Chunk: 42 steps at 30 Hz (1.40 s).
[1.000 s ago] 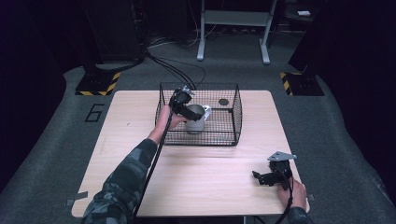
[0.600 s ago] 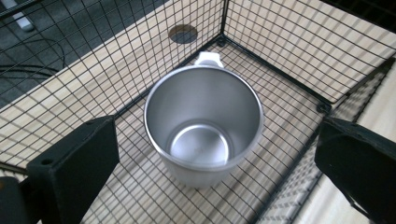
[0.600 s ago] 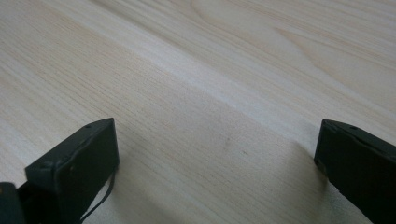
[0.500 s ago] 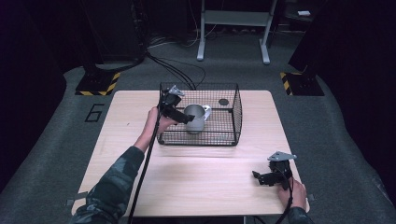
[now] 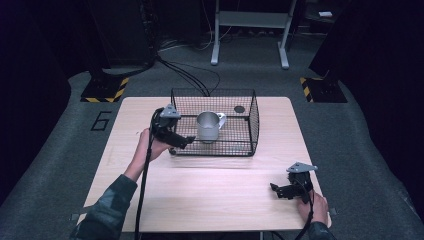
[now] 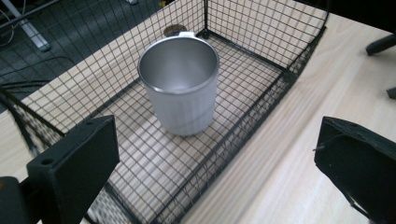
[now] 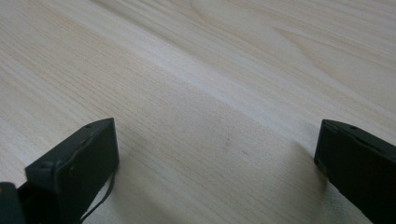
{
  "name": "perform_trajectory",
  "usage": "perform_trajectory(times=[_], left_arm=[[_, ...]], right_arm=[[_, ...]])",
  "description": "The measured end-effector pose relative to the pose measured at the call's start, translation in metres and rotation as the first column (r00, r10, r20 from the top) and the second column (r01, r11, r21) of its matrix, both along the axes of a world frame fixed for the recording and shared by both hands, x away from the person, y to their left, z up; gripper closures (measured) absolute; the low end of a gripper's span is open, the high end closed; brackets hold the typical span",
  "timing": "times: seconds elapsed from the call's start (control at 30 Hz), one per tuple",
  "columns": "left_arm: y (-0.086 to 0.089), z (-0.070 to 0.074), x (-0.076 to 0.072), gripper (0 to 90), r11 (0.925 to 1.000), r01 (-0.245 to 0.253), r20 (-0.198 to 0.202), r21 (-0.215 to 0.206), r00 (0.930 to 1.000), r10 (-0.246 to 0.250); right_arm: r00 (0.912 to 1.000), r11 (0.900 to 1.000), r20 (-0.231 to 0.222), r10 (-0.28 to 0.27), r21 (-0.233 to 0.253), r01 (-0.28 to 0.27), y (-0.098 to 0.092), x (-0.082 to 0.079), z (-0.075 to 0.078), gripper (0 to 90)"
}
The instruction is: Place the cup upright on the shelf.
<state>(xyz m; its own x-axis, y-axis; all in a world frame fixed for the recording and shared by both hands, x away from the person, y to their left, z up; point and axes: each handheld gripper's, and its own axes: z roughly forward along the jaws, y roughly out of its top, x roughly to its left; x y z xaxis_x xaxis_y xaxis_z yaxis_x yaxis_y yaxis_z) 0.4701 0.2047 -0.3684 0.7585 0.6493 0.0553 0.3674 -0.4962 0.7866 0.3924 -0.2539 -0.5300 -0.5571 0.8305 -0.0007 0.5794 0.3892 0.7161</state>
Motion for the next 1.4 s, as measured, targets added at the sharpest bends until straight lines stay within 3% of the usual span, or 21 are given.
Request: perform_trajectory(times=[0.37, 0.6, 0.77, 0.87, 0.93, 1.2, 1.27, 1.33, 1.4], left_arm=[[0.041, -0.02, -0.051, 0.2, 0.9987, -0.045, 0.014, 0.025, 0.9989, 0.044], [0.068, -0.047, -0.077, 0.2, 0.9936, -0.11, 0.005, 0.028, 0.994, 0.109], [0.089, -0.073, -0.09, 0.2, 0.9865, -0.163, -0.033, 0.015, 0.986, 0.164], [0.101, -0.091, -0.095, 0.2, 0.9772, -0.212, -0.059, -0.005, 0.9755, 0.212], [0.109, -0.104, -0.098, 0.2, 0.9705, -0.241, -0.081, 0.007, 0.9672, 0.241], [0.133, -0.149, -0.103, 0.1, 0.9325, -0.359, -0.146, 0.039, 0.9211, 0.361], [0.137, -0.158, -0.103, 0.1, 0.9245, -0.375, -0.146, 0.067, 0.9128, 0.381], [0.138, -0.162, -0.105, 0.1, 0.9157, -0.398, -0.11, 0.057, 0.909, 0.402], [0.14, -0.163, -0.105, 0.0, 0.909, -0.414, -0.105, 0.045, 0.903, 0.417]], right_arm=[[1.0, 1.0, -0.001, -0.002, 0.004, 0.002, 0.0, 0.0, 0.0, 0.0], [1.0, 1.0, -0.002, -0.001, 0.003, 0.001, 0.0, 0.0, 0.0, 0.0], [1.0, 1.0, -0.001, -0.001, 0.003, 0.001, 0.0, 0.0, 0.0, 0.0], [1.0, 1.0, -0.002, -0.001, 0.003, 0.001, 0.0, 0.0, 0.0, 0.0], [1.0, 1.0, -0.002, -0.001, 0.003, 0.001, 0.0, 0.0, 0.0, 0.0], [1.0, 1.0, -0.001, 0.0, 0.002, 0.0, 0.0, 0.0, 0.0, 0.0], [1.0, 1.0, -0.001, 0.0, 0.002, 0.0, 0.0, 0.0, 0.0, 0.0], [1.0, 1.0, -0.001, 0.0, 0.002, 0.0, 0.0, 0.0, 0.0, 0.0], [1.0, 1.0, -0.002, -0.001, 0.003, 0.001, 0.0, 0.0, 0.0, 0.0]])
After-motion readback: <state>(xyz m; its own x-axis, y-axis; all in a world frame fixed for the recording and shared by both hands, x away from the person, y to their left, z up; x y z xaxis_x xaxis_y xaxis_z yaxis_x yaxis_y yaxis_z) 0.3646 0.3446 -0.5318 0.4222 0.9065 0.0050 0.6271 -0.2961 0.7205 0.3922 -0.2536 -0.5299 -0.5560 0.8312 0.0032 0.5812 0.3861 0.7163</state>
